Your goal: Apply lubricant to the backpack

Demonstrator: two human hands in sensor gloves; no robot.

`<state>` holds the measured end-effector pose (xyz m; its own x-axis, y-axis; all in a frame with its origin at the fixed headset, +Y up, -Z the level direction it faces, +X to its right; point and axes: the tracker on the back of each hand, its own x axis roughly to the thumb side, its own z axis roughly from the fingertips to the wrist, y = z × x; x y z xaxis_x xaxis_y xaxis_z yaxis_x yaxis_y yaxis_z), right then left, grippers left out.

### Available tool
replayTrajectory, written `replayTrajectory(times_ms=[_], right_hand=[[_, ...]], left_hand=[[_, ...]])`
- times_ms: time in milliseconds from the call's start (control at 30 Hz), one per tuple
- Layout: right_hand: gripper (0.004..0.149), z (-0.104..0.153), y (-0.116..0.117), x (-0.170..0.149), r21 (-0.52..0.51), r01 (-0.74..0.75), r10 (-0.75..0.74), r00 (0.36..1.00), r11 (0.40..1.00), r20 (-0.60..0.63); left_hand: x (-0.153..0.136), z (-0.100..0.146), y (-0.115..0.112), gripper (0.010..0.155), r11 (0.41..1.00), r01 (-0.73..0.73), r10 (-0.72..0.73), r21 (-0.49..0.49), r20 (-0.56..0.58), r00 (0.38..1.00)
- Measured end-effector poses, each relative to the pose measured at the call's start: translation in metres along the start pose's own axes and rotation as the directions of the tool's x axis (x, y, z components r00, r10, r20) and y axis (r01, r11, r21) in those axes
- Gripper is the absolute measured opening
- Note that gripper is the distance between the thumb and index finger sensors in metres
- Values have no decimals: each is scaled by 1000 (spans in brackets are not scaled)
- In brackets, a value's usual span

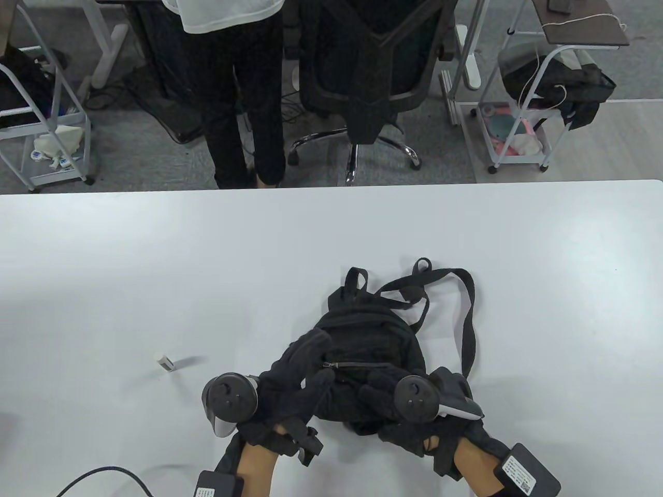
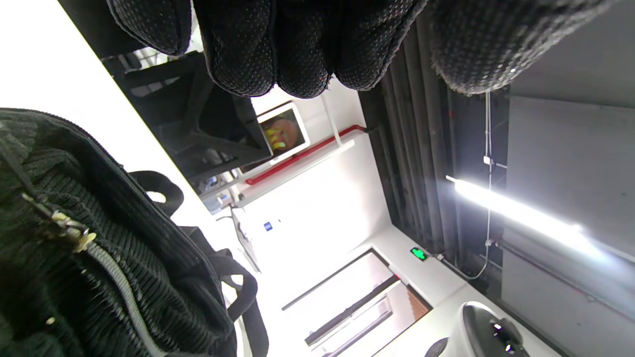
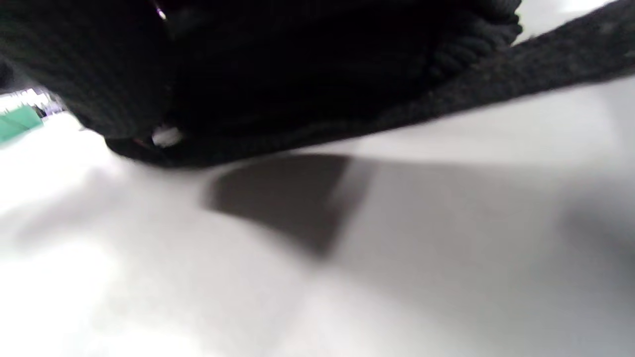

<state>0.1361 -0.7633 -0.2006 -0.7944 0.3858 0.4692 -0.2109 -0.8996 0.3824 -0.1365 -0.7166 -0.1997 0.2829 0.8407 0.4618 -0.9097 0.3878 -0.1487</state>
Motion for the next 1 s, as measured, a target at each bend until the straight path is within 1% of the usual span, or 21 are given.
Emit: replayTrajectory(times_ms=[67, 133, 200, 300, 367, 433, 500, 567, 667, 700, 733, 767, 800, 867, 900, 933, 967, 1000], right_hand=[[73, 5, -8, -4, -7, 63, -63, 998, 998, 12], [72, 10, -16, -8, -56, 119, -118, 993, 991, 20], [71, 17, -26, -14, -147, 195, -193, 981, 970, 29], [69, 24, -36, -21, -244, 282, -279, 959, 928, 45], [68, 27, -41, -25, -290, 321, -318, 946, 902, 60], [67, 29, -43, -27, -315, 345, -340, 938, 884, 71], [67, 30, -44, -27, -324, 353, -346, 935, 878, 80], [66, 30, -45, -27, -325, 345, -337, 938, 881, 81], [65, 29, -44, -28, -329, 336, -327, 941, 882, 84], [65, 29, -44, -28, -328, 348, -336, 937, 878, 93], [65, 29, -44, -28, -328, 351, -339, 936, 877, 95], [65, 29, -44, -27, -329, 352, -340, 935, 876, 97], [65, 29, -44, -27, -328, 352, -339, 936, 877, 98], [65, 29, -43, -26, -323, 354, -340, 935, 878, 101], [65, 29, -42, -26, -321, 356, -341, 934, 877, 103], [65, 28, -40, -25, -314, 362, -345, 932, 878, 108], [65, 28, -40, -24, -308, 363, -346, 932, 879, 110], [65, 28, -39, -24, -304, 364, -346, 931, 881, 112]], left_hand=[[0, -1, -1, 69, 1000, 4, -4, -6, 0, 1000], [1, -1, -2, 69, 1000, 9, -8, -8, 5, 1000], [3, 0, -2, 68, 1000, 8, -8, -4, 12, 1000], [4, 0, -1, 68, 1000, 5, -5, -1, 17, 1000], [4, 0, 0, 69, 1000, 3, -3, 3, 20, 1000], [5, 1, 6, 69, 1000, 8, -9, 25, 24, 1000], [4, 2, 15, 69, 998, 6, -7, 70, 22, 1000], [2, 4, 27, 69, 993, -2, 0, 119, 18, 1000], [2, 9, 54, 69, 975, 28, -32, 220, 13, 999], [0, 13, 68, 69, 959, 40, -44, 279, 5, 999], [-1, 16, 78, 69, 947, 44, -45, 319, -3, 999], [-3, 23, 93, 69, 923, 51, -47, 382, -20, 999], [-5, 27, 102, 69, 906, 65, -56, 419, -34, 998], [-11, 41, 126, 70, 844, 101, -62, 527, -91, 994], [-13, 46, 132, 70, 821, 111, -54, 561, -118, 992], [-18, 53, 143, 70, 782, 132, -48, 609, -152, 987], [-21, 58, 149, 70, 759, 151, -50, 634, -175, 983], [-28, 66, 158, 70, 720, 185, -45, 669, -220, 974]])
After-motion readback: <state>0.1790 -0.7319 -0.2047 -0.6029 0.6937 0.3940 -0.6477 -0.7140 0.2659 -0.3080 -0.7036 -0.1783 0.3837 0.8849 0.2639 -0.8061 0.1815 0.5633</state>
